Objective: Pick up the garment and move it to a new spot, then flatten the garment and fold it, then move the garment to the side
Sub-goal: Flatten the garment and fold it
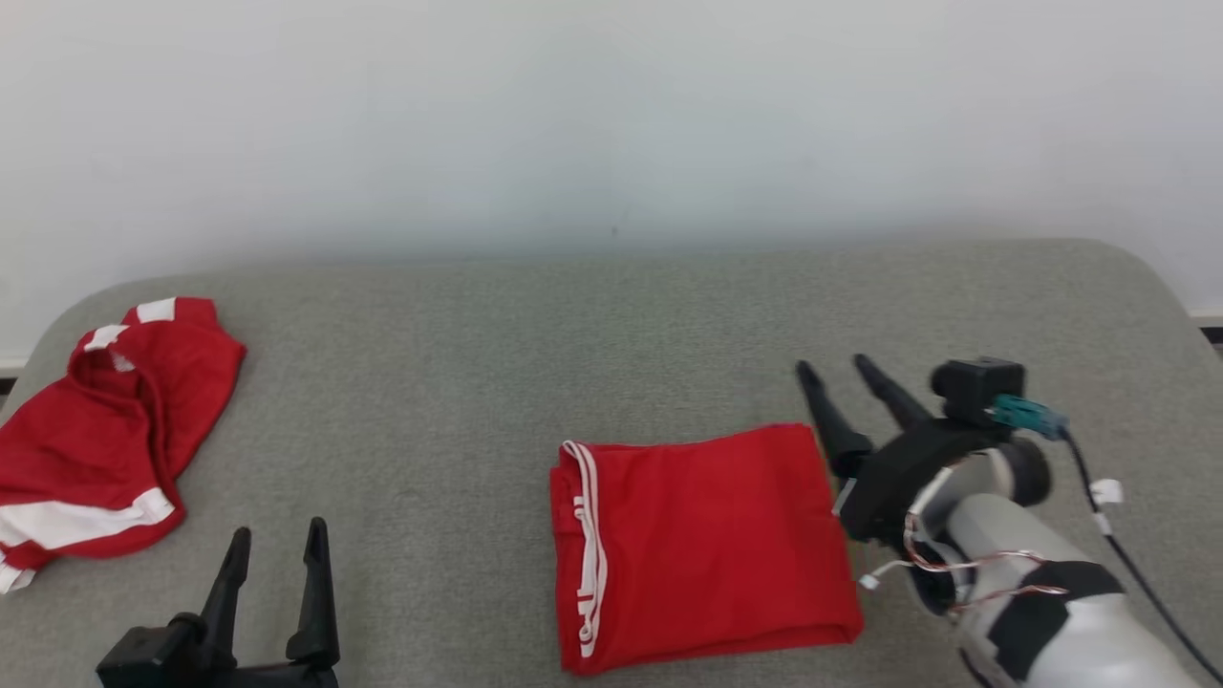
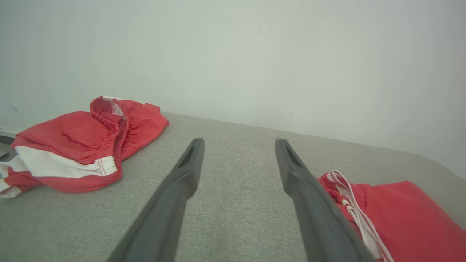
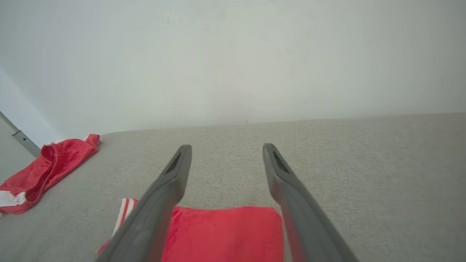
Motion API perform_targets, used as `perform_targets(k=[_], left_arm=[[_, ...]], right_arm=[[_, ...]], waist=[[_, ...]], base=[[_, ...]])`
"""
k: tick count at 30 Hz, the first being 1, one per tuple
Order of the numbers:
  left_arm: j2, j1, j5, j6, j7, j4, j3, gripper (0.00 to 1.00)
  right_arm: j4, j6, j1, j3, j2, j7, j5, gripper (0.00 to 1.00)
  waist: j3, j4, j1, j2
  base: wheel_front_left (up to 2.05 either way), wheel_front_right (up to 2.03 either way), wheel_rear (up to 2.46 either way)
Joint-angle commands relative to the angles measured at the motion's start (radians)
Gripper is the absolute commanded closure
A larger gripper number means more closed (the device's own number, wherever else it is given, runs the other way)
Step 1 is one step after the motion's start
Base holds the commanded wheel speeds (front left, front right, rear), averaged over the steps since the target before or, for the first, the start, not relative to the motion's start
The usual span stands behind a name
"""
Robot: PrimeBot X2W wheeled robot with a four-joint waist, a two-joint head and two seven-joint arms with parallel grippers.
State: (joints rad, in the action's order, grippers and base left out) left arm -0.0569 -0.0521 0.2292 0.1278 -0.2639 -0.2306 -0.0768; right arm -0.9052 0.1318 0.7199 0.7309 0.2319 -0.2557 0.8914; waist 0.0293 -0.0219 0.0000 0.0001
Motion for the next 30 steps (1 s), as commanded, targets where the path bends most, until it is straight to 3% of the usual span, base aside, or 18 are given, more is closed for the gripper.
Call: perform_targets(k=[1, 7, 14, 30], left_arm=[[0.001, 0.013, -0.006, -0.002, 0.0, 0.006, -0.006, 0.0], [0.004, 0.028, -0.01, -0.004, 0.0, 0.013, -0.028, 0.0], [0.006, 0.051, -0.015, -0.005, 0.0, 0.006, -0.048, 0.0], [0.005, 0.072, -0.039, 0.001, 0.0, -0.029, -0.057, 0.0]], right_arm=[[0.008, -0.002, -0.02, -0.012, 0.018, -0.006, -0.022, 0.0], [0.101, -0.002, -0.122, -0.195, 0.102, -0.008, -0.157, 0.0], [0.176, -0.002, -0.282, -0.377, 0.112, -0.008, -0.301, 0.0], [0.294, -0.002, -0.422, -0.468, 0.08, 0.031, -0.441, 0.0]], waist=[[0.015, 0.025, 0.0, -0.0001], [0.031, 0.05, 0.0, -0.0001], [0.052, 0.068, 0.0, -0.0001], [0.07, 0.079, 0.0, -0.0001]], base=[[0.0, 0.0, 0.0], [0.0, 0.0, 0.0], [0.0, 0.0, 0.0], [0.0, 0.0, 0.0]])
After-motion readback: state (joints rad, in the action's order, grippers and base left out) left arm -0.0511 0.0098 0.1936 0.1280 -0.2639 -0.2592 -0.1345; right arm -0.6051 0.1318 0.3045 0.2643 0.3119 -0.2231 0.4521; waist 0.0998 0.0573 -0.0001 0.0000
